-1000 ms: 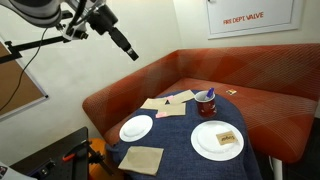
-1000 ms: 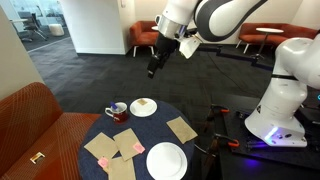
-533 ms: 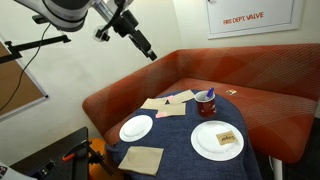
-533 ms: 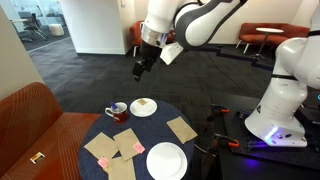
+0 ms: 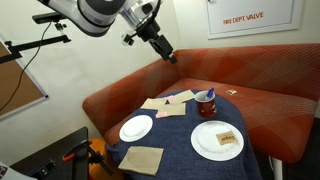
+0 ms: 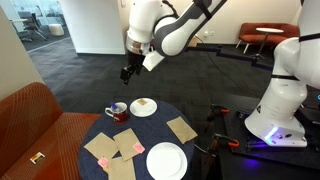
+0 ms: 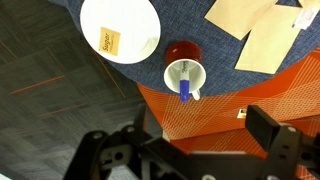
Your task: Remove the blue marker from the red mug
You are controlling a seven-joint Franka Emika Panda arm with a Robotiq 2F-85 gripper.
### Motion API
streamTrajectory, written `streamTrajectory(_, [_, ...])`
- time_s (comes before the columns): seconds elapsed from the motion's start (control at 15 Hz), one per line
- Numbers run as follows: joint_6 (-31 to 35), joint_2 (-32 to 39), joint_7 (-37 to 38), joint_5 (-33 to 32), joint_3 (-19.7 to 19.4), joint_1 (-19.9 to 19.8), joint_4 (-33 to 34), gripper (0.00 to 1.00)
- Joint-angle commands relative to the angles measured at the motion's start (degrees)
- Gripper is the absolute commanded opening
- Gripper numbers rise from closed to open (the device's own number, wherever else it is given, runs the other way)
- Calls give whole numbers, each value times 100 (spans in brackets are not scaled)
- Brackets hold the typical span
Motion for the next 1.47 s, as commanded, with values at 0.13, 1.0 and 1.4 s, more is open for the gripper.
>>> streamTrajectory(0.13, [-101, 842, -224, 218, -397, 414, 827, 100])
streamTrajectory(1.0, [-358, 2315, -1057, 848, -643, 573, 2266, 100])
streamTrajectory(1.4, [-599, 2714, -1304, 992, -653, 562, 2808, 66])
